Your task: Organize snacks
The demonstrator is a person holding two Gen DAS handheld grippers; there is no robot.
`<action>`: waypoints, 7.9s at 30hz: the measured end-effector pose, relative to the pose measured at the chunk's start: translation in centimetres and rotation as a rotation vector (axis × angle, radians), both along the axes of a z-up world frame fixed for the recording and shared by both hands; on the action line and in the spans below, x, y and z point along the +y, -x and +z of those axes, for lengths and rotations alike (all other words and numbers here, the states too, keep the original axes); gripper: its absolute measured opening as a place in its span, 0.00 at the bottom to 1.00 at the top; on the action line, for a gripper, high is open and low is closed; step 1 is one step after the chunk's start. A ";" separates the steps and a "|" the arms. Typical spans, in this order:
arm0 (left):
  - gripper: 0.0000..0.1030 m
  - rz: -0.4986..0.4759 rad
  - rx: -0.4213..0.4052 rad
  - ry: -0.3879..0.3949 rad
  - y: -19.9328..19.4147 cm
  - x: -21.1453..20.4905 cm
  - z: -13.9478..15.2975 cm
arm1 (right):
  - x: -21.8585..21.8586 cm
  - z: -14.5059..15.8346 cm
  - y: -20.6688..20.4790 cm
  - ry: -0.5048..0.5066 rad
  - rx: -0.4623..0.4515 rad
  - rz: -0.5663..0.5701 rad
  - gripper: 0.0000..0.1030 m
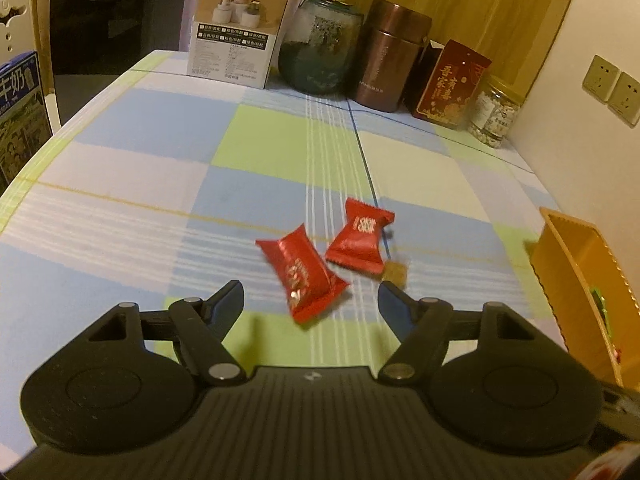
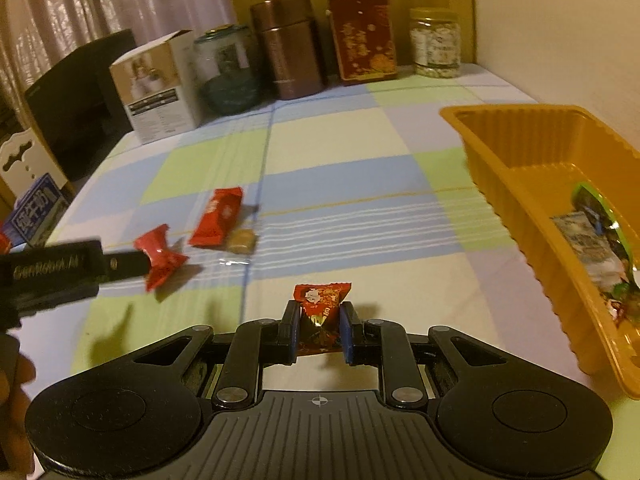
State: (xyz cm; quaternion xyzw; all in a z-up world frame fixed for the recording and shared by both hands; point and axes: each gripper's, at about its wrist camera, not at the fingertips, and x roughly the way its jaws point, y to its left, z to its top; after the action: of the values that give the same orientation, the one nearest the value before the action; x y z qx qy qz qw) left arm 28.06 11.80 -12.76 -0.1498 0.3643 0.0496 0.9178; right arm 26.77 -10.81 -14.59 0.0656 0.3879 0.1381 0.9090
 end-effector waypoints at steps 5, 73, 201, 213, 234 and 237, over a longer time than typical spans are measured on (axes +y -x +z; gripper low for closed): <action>0.55 0.019 0.007 -0.015 -1.8 -0.1 -0.7 | -1.1 -0.2 -0.1 0.005 -0.004 -0.028 0.20; 0.23 -0.199 -0.004 -0.068 14.4 -9.3 8.9 | -8.7 9.6 12.0 -0.074 -0.120 -0.056 0.20; 0.62 -0.335 -0.044 -0.020 6.4 -20.2 8.7 | -25.8 8.7 6.3 -0.202 -0.033 -0.368 0.68; 0.69 -0.332 -0.067 -0.036 10.8 -18.0 11.1 | -22.1 11.3 11.2 -0.146 -0.048 -0.304 0.68; 0.73 -0.235 -0.079 -0.008 14.3 -12.5 12.1 | -17.8 12.5 13.0 -0.127 -0.066 -0.217 0.68; 0.73 -0.231 -0.081 -0.008 14.5 -12.1 12.1 | -17.5 12.5 12.9 -0.126 -0.067 -0.208 0.68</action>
State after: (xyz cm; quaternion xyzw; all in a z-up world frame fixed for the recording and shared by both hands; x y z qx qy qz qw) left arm 13.58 -0.28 -0.63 -0.1050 0.3416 -0.0610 0.9320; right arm 13.85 -28.29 -2.10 0.1578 0.3390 0.0691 0.9249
